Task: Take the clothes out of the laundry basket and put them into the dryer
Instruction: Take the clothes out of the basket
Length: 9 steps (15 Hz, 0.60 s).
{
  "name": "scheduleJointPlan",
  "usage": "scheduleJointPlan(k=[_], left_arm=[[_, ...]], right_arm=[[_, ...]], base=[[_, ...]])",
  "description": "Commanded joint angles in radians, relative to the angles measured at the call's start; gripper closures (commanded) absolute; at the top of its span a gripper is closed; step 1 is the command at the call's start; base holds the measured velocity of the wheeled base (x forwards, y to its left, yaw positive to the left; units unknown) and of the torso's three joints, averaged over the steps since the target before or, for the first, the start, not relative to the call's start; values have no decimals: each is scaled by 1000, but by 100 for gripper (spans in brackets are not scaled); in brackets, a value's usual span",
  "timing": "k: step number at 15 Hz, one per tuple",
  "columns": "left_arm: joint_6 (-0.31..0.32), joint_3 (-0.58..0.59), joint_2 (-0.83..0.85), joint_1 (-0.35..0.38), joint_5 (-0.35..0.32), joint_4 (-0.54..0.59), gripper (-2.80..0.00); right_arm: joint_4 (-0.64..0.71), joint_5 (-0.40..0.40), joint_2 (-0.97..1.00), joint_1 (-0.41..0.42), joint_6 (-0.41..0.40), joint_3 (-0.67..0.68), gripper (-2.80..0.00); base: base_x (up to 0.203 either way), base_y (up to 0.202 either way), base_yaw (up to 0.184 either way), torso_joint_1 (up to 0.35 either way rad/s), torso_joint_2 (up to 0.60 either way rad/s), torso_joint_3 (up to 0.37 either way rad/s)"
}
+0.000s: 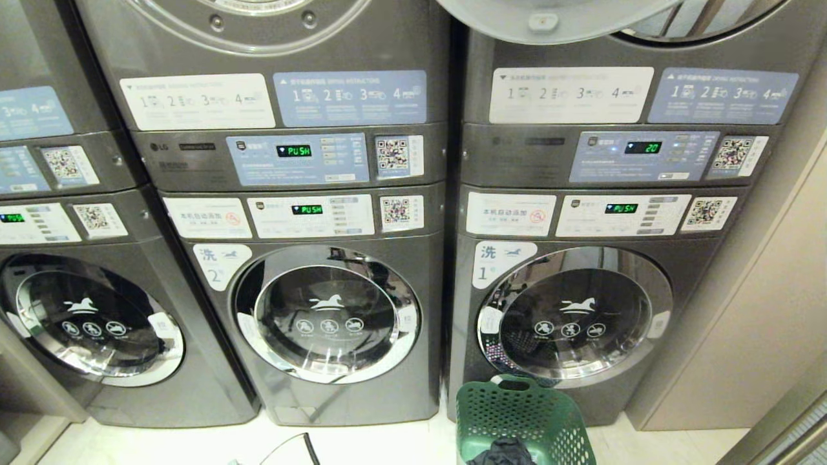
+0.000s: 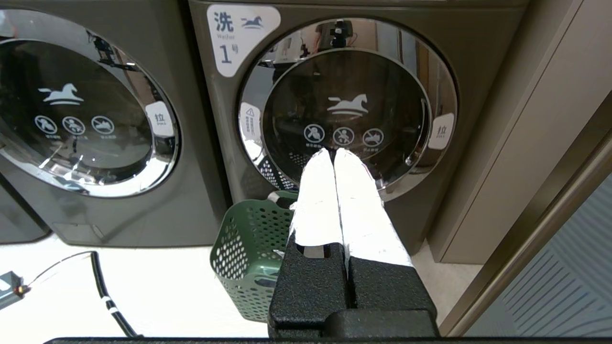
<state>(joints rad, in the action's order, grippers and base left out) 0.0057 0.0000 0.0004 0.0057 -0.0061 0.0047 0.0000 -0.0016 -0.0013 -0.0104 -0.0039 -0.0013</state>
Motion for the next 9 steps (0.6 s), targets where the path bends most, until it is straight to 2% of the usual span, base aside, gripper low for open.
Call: scheduleJointPlan(k=[1, 9], left_arm=[[0, 0, -2, 1, 0, 0, 0], [0, 0, -2, 0, 0, 0, 0]], right_arm=[[0, 0, 1, 0, -1, 0, 0], [0, 0, 1, 0, -1, 1, 0]], base=[[0, 0, 0, -232, 540, 309], [0, 0, 0, -218, 532, 312]])
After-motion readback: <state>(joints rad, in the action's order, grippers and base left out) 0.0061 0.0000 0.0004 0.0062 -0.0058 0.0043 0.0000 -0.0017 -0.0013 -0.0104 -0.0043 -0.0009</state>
